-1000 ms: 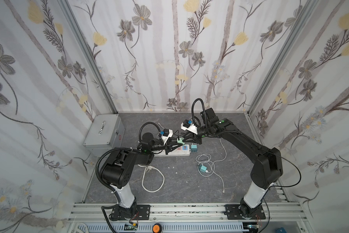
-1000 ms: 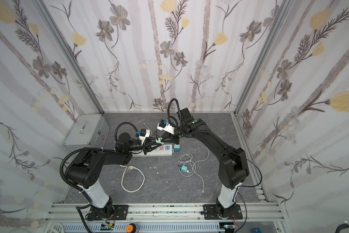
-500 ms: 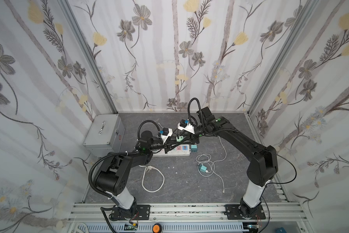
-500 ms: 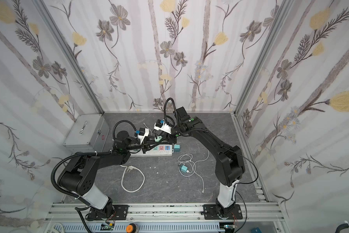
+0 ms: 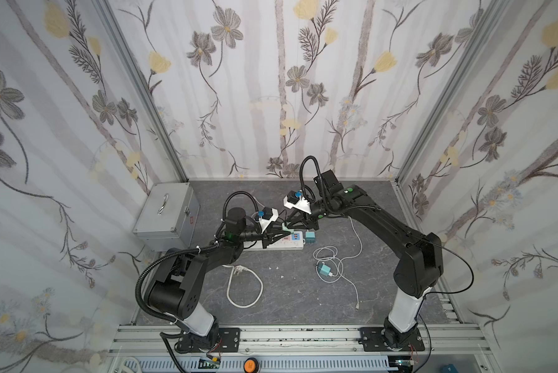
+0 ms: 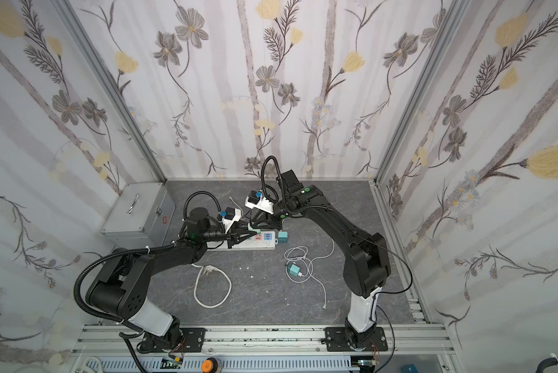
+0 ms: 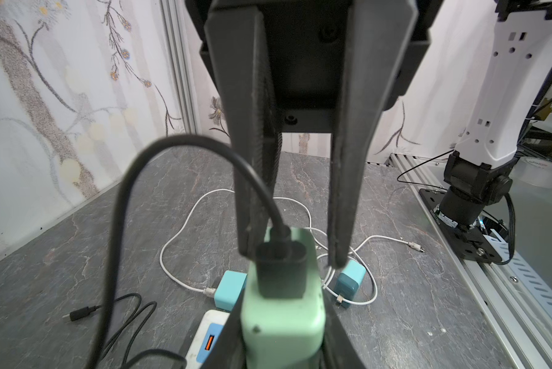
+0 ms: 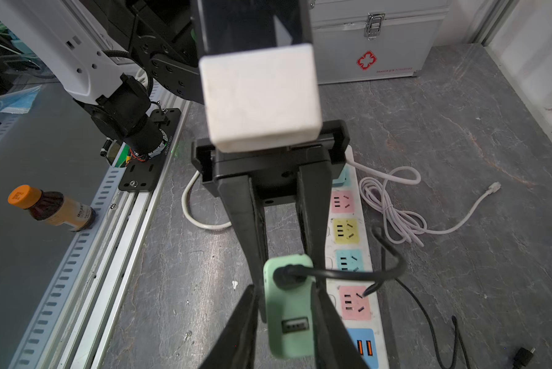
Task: Insert plugs into power strip
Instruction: Pass the plug.
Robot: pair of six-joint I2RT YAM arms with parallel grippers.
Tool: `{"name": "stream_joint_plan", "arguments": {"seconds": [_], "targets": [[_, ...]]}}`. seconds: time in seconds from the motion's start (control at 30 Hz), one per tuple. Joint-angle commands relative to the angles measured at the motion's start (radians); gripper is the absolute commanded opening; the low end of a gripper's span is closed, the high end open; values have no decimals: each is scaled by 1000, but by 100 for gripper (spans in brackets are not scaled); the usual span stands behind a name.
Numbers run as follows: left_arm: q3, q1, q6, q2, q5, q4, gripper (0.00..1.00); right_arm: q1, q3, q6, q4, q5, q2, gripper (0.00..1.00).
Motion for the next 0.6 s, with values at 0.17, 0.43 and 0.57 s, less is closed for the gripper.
{"name": "stream_joint_plan", "arguments": {"seconds": [0.17, 0.43, 0.57], "targets": [[-3, 0, -16, 1, 14, 75, 0, 14, -7, -29, -23, 27, 21, 39], [-4, 0, -31, 6, 11, 90, 0, 14, -13, -29, -15, 31, 16, 19], [-14, 2, -39, 1, -30, 93, 20, 17, -13, -29, -8, 35, 10, 2]]}}
